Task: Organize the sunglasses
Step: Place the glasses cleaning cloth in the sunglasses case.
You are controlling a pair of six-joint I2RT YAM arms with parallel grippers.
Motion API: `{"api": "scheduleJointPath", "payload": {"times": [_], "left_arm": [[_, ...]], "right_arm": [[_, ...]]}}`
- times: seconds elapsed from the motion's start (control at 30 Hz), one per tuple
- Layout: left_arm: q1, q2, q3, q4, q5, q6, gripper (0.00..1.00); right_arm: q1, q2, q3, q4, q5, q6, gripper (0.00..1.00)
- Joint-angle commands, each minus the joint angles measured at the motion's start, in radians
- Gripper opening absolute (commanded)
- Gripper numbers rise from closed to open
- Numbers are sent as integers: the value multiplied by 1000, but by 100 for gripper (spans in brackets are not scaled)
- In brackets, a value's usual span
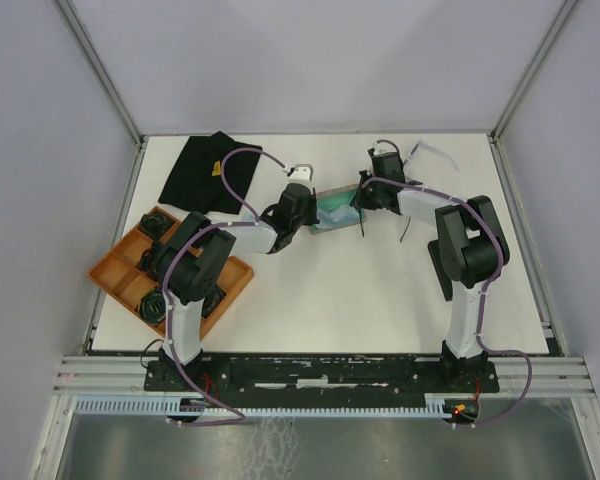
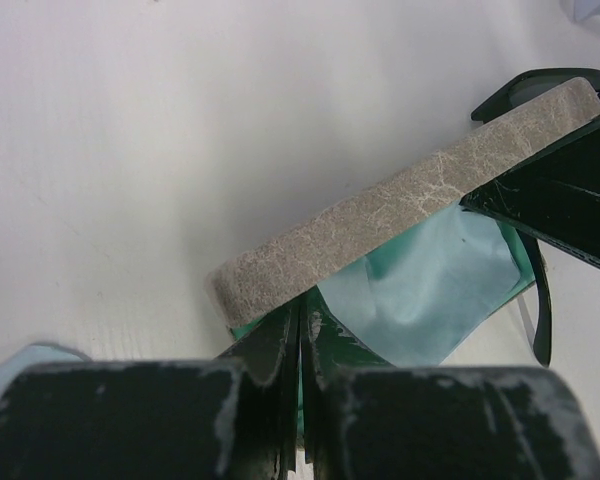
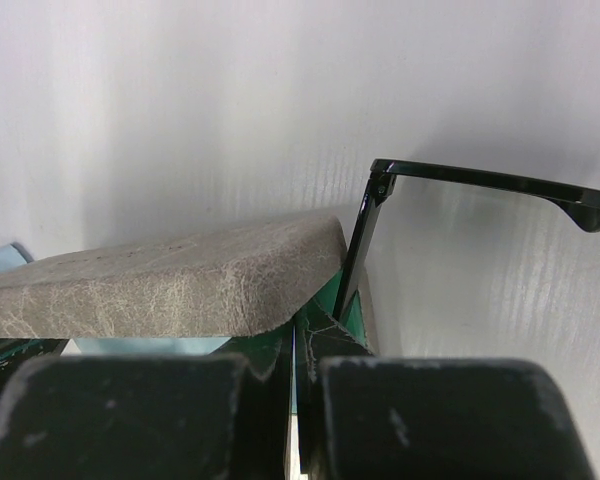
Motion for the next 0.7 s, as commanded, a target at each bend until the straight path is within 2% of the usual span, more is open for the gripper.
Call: {"api": "scheduleJointPath", "payload": {"times": [0.0,0.67], "left_arm": [[7,12,30,67,-1,48,3],[16,22,30,74,5,49,3]], "right_arm": [[-5,-32,1,60,13,-9,0],[-13,-55,-25,107,30,15,0]]}}
